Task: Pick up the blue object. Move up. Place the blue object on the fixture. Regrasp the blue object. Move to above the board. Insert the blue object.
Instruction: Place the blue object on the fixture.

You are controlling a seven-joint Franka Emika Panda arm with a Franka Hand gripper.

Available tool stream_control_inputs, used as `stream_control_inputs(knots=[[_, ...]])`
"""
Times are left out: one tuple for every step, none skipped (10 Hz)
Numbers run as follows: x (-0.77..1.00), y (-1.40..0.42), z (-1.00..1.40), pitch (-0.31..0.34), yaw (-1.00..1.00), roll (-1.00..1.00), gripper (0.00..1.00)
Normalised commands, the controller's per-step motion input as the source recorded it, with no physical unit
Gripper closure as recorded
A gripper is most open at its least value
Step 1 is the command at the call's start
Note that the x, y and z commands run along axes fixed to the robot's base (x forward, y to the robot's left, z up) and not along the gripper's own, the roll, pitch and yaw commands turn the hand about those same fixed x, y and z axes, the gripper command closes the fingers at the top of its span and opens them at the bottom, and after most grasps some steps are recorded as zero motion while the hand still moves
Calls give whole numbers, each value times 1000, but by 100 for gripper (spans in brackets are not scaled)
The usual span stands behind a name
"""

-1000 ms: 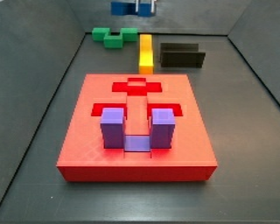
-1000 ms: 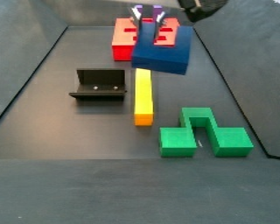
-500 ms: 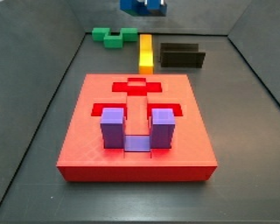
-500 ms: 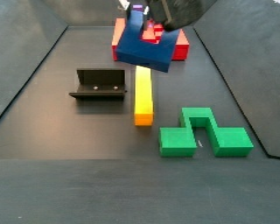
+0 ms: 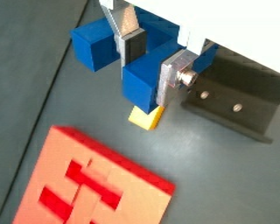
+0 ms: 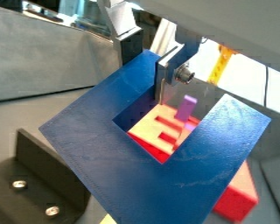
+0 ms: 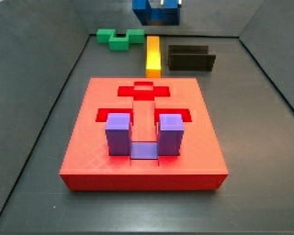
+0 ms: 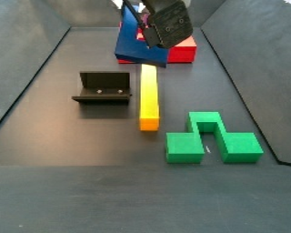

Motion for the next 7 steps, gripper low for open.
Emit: stream_control_inputs(knots=[[766,-151,-209,503,229,-363,100],[746,-43,-329,280,303,-311,100],[646,34,-254,54,340,-300,100],[549,223,-326,-51,391,-286,100],[483,363,-406,-260,414,-326,100],[534,249,-309,-277,486,-157,100],[846,46,-186,0,360,0,100]])
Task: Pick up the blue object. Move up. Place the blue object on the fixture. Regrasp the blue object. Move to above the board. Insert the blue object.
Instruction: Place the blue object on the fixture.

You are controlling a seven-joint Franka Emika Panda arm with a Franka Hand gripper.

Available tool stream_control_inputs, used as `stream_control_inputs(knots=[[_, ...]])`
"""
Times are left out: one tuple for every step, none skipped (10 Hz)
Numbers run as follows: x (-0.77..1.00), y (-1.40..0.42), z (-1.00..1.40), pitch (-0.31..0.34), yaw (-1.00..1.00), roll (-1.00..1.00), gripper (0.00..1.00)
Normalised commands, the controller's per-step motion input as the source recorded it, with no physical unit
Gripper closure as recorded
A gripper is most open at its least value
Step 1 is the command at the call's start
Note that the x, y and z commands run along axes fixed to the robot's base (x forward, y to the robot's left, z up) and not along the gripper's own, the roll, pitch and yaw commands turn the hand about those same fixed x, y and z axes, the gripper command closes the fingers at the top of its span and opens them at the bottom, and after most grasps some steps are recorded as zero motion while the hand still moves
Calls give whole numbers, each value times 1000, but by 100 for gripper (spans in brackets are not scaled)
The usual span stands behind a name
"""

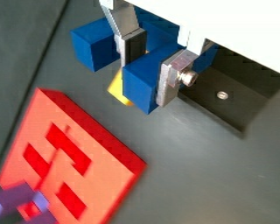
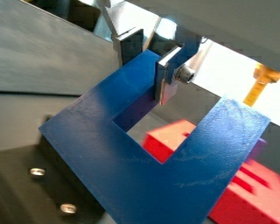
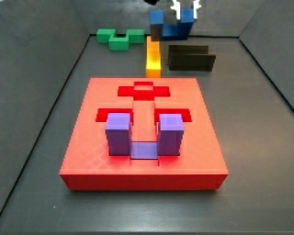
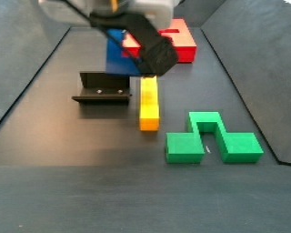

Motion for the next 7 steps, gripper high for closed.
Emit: stream_control_inputs(knots=[[1000,0,-137,143,231,0,100],[1000,0,-106,157,194,0,100],[1000,0,-220,131,151,0,100],[1000,0,-314,131,31,-46,100],[1000,0,-277,71,0,-183,100],[1000,0,-249,51,0,-174,100],[1000,0,-197,34,0,-149,100]])
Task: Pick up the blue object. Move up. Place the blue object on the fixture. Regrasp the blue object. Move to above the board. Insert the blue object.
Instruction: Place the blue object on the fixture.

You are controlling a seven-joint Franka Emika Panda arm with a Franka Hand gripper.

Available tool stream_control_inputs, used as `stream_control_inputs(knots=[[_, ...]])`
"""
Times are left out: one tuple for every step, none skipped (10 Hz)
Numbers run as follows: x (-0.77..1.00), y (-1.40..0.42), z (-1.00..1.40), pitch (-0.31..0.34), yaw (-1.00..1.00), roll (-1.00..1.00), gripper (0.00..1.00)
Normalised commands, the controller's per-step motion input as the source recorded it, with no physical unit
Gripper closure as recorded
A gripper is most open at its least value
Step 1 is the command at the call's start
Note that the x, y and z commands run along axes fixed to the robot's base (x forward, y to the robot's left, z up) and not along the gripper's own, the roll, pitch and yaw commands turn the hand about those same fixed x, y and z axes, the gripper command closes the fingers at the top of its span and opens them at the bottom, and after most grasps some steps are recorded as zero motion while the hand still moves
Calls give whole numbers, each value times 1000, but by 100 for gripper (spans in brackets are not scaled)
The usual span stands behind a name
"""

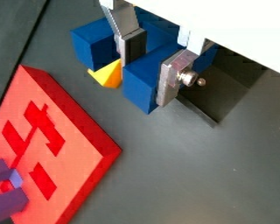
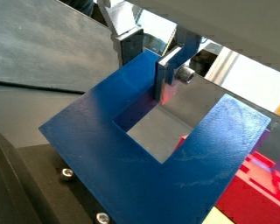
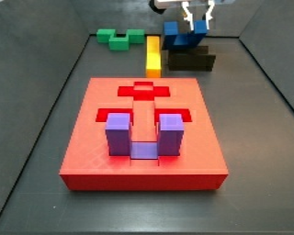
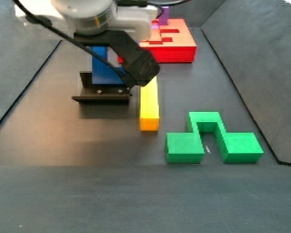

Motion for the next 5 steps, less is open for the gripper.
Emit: stream_control_inputs(knots=[[1000,0,-131,66,0,-34,100],[1000,0,-109,149,0,0,100],[1000,0,-97,206,0,0,100],[1000,0,-103,214,0,0,100],[731,0,-146,334,0,94,100]])
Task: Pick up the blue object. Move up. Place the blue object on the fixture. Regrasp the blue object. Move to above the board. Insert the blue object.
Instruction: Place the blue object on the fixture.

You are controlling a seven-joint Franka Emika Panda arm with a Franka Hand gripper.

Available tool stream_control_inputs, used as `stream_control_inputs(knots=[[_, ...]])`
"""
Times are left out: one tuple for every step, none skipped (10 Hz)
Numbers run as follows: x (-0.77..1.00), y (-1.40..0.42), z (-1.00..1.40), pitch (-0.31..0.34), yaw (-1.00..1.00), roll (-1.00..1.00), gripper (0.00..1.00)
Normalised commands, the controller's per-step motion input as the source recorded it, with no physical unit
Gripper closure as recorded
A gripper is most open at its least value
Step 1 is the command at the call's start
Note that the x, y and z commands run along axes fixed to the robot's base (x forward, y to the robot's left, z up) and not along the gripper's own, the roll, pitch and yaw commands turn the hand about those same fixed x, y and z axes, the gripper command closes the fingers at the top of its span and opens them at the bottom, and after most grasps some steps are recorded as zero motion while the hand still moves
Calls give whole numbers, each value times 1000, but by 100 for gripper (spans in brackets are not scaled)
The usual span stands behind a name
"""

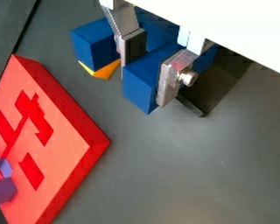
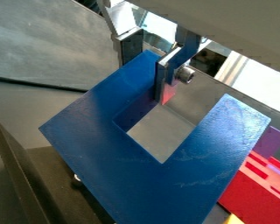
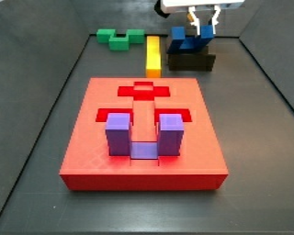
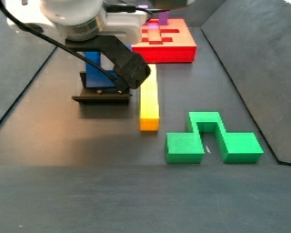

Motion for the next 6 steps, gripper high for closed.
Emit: stream_control_inputs(knots=[[451,77,-329,286,0,0,100],[560,131,-289,200,-183,0,100],[714,149,-129,109,-157,-91,100],[706,186,-31,123,-146,-89,100],[483,200,0,160,-151,-3,100],[151,14,-43,97,-60,0,100]])
